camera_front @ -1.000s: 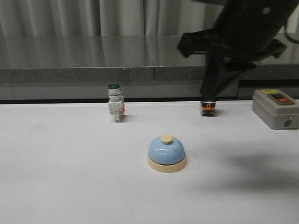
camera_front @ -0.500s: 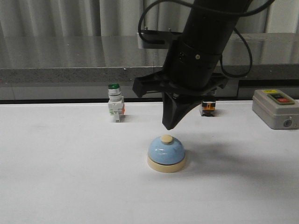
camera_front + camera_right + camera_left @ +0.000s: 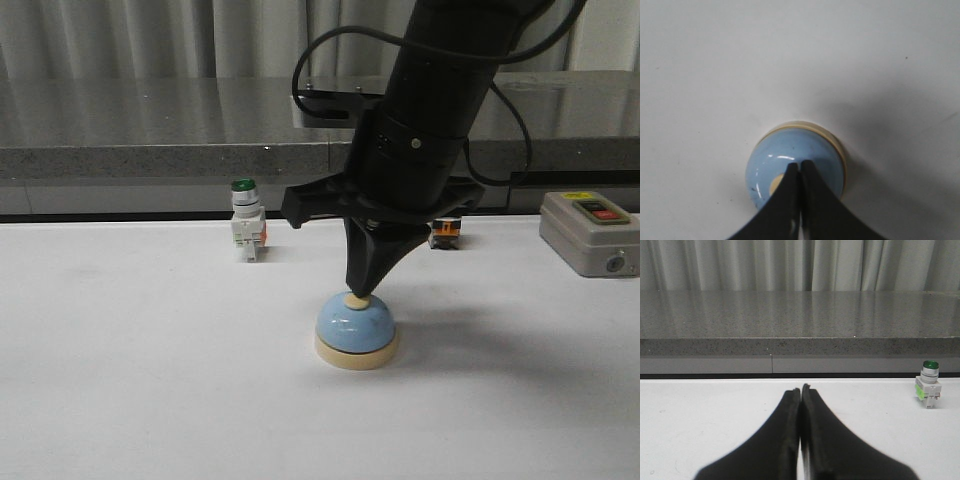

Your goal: Place and press bell with both arms

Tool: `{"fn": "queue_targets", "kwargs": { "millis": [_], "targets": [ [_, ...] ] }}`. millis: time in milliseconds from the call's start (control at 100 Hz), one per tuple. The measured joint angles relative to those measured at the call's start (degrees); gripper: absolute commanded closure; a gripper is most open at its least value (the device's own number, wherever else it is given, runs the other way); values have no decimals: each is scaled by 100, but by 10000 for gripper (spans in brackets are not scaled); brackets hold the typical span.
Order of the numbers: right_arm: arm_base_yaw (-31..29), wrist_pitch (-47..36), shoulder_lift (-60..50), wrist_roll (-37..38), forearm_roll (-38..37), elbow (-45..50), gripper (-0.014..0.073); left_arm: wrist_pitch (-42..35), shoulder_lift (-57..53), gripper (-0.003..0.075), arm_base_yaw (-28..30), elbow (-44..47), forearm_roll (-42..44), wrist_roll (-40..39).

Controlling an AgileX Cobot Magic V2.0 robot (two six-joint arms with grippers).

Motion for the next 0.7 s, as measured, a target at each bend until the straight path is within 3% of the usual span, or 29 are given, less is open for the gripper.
{"fn": "queue_targets", "kwargs": {
  "millis": [420, 700],
  "targets": [
    [-84, 4, -1304, 0, -171, 22, 654, 0, 0, 739, 0, 0, 0, 0],
    [-970, -97, -2386, 0, -321, 648, 654, 0, 0, 739, 0, 0, 0, 0]
  ]
}}
